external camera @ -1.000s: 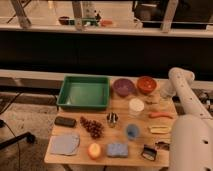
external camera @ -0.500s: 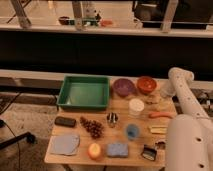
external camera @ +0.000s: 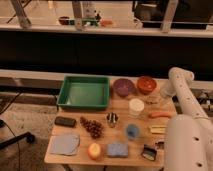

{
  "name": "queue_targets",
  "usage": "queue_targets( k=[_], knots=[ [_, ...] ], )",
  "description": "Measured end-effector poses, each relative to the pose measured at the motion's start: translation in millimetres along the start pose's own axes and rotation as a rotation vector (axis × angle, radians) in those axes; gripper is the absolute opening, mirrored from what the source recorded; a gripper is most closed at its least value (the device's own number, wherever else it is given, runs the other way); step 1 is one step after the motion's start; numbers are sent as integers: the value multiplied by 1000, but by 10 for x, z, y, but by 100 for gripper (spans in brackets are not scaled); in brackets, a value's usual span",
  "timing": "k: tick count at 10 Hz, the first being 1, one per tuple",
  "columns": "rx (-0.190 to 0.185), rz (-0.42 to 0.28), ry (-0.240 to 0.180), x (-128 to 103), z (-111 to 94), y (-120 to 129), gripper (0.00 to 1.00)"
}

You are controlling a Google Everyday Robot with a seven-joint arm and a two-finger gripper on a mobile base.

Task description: Place fork in table surface

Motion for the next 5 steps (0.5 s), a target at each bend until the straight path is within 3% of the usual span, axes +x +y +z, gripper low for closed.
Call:
queue_targets(
  k=[5],
  knots=[
    [-6, -1, 1, -2, -3, -24, 59]
  ],
)
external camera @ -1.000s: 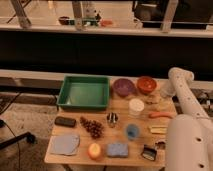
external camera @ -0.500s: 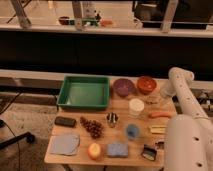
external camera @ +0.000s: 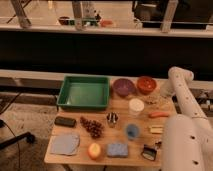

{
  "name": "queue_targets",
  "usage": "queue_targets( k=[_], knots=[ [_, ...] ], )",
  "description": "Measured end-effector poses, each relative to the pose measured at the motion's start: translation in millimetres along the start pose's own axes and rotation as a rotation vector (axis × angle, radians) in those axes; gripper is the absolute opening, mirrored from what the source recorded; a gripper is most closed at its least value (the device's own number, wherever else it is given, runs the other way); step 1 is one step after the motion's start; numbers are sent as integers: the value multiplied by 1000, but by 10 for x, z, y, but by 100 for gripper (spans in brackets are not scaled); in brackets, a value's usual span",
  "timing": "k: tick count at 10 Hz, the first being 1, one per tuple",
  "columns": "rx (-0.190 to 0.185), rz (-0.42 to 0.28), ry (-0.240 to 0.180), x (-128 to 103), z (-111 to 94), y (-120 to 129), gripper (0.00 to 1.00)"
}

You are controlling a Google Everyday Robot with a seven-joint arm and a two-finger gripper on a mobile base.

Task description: Place fork in table surface

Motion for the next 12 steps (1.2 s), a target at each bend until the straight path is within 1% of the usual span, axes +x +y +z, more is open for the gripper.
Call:
queue_targets(
  k=[1, 2, 3, 4, 6, 8, 9, 10, 12],
  knots=[
    [-1, 0, 0, 0, 1, 2, 56],
    [-3, -1, -1, -2, 2, 7, 50],
    [-7, -6, -4, -7, 35, 2, 38],
    [-8, -7, -4, -6, 44, -3, 29],
    [-10, -9, -3, -13, 4, -3, 13],
    [-10, -11, -6, -17, 18, -6, 12],
    [-19, -18, -10, -20, 57, 5, 12],
    [-18, -20, -14, -17, 72, -5, 12],
    [-14, -22, -12, -21, 35, -21, 12]
  ],
)
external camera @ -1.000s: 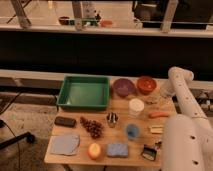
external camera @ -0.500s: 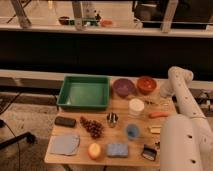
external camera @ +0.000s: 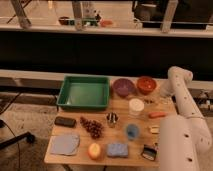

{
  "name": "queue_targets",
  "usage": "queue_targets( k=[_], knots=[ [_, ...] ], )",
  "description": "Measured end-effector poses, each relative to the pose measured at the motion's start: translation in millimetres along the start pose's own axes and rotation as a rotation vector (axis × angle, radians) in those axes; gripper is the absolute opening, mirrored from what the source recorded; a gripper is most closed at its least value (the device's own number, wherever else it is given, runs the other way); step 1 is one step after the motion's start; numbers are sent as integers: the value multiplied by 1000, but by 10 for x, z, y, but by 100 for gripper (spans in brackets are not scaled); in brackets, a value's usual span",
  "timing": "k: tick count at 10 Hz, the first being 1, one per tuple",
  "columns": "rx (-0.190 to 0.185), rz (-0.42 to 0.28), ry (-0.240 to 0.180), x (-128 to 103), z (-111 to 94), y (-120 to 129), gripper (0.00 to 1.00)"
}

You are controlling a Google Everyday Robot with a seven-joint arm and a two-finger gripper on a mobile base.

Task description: Place fork in table surface

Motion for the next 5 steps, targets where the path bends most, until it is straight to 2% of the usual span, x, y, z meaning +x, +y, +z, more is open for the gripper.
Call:
queue_targets(
  k=[3, 5],
  knots=[
    [-7, -7, -5, -27, -21, 22, 12],
    [24, -28, -16, -56, -197, 46, 12]
  ],
)
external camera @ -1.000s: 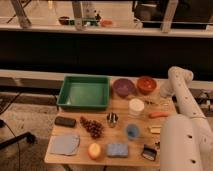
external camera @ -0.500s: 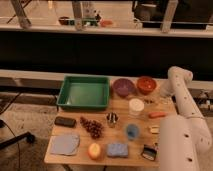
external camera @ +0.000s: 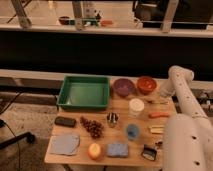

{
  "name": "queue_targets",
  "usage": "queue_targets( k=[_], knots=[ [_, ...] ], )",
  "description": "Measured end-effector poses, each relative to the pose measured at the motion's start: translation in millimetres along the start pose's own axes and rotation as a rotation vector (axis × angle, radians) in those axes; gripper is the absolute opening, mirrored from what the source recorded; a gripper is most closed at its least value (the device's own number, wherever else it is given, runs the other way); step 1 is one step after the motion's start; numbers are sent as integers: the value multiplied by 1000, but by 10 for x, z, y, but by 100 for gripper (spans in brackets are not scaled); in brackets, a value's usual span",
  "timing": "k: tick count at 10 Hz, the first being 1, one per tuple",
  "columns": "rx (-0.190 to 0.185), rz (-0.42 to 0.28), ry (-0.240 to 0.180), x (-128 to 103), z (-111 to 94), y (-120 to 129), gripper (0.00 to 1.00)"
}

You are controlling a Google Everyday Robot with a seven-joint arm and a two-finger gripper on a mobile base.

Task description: Place fork in table surface

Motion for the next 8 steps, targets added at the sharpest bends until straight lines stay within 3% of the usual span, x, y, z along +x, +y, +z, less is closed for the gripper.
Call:
queue_targets(
  k=[5, 8],
  knots=[
    [13, -22, 6, -33, -132, 40, 12],
    [42, -14, 9, -27, -351, 9, 12]
  ],
)
